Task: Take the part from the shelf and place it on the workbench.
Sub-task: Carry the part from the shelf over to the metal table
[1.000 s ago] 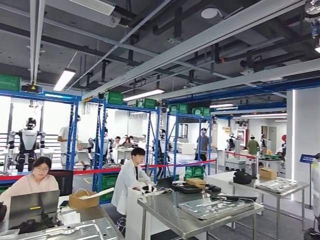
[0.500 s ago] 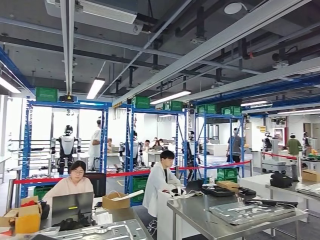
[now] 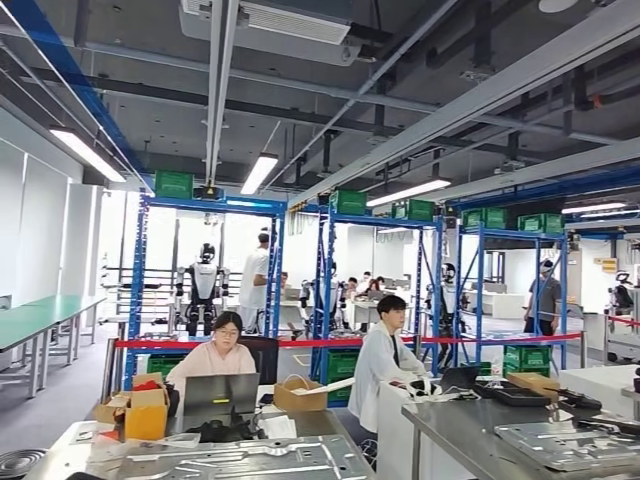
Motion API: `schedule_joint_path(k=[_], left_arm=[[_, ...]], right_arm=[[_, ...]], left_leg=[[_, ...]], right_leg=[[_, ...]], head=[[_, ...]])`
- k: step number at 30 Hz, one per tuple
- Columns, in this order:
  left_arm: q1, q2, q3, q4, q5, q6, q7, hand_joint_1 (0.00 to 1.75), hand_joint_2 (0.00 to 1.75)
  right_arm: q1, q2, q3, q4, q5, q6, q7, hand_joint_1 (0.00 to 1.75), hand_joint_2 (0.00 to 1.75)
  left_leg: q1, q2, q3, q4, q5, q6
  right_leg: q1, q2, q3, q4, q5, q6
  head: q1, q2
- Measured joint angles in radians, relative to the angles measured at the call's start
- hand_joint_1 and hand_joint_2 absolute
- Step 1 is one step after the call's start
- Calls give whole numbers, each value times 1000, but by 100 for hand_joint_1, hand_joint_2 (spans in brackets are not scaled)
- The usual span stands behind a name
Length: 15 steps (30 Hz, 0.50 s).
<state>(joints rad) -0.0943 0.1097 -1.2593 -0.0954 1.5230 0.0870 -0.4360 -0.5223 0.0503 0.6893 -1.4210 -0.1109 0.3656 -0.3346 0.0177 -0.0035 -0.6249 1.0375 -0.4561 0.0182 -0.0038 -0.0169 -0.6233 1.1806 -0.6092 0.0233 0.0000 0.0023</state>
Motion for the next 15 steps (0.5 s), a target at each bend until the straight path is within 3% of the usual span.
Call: schedule_joint_path(k=[2, 3, 4, 7, 8, 10, 12, 13, 15], left_arm=[[-1, 0, 0, 0, 0, 0, 0, 0, 175], [0, 0, 0, 0, 0, 0, 0, 0, 175], [0, 0, 0, 0, 0, -1, 0, 0, 175], [-1, -1, 0, 0, 0, -3, 0, 0, 175], [-1, -2, 0, 0, 0, -4, 0, 0, 175], [2, -2, 0, 0, 0, -5, 0, 0, 175], [4, -2, 0, 0, 0, -6, -1, 0, 175], [4, -1, 0, 0, 0, -7, -2, 0, 175], [2, -1, 0, 0, 0, -8, -3, 0, 175]], right_arm=[[4, -3, 0, 8, -6, 1, -1, 175, 175], [6, -3, 0, 10, -10, 3, -2, 175, 175], [8, -3, 0, 12, -12, 4, -3, 175, 175], [5, -3, -1, 12, -16, 7, -6, 175, 175], [4, -3, -1, 12, -16, 8, -7, 175, 175], [3, -3, -1, 12, -16, 9, -8, 175, 175], [2, 0, -1, 11, -16, 9, -8, 175, 175], [2, 2, -1, 10, -16, 9, -8, 175, 175], [3, 4, -1, 11, -16, 9, -9, 175, 175]], left_leg=[[-7, -13, 0, 0, 1, 5], [-10, -20, 0, 0, 1, 7], [-13, -25, 1, 0, 1, 7], [-15, -37, 4, 0, 1, 6], [-14, -39, 2, 0, 2, 5], [-13, -41, -1, -2, 5, 0], [-14, -35, -5, 6, -5, -6], [-14, -30, -14, 29, -24, -10], [-11, -19, -56, 129, -84, -20]], right_leg=[[2, 8, -58, 112, -34, -5], [4, 10, -67, 122, -24, -9], [8, 13, -55, 87, 6, -17], [24, 29, 30, -112, 109, -42], [28, 33, 45, -148, 121, -47], [31, 34, 50, -166, 122, -49], [25, 28, 55, -181, 130, -51], [21, 24, 57, -189, 135, -52], [18, 16, 59, -197, 140, -54]], head=[[0, 0], [0, 0], [0, 0], [0, 0], [0, 0], [0, 0], [0, 0], [0, 0], [0, 0]])
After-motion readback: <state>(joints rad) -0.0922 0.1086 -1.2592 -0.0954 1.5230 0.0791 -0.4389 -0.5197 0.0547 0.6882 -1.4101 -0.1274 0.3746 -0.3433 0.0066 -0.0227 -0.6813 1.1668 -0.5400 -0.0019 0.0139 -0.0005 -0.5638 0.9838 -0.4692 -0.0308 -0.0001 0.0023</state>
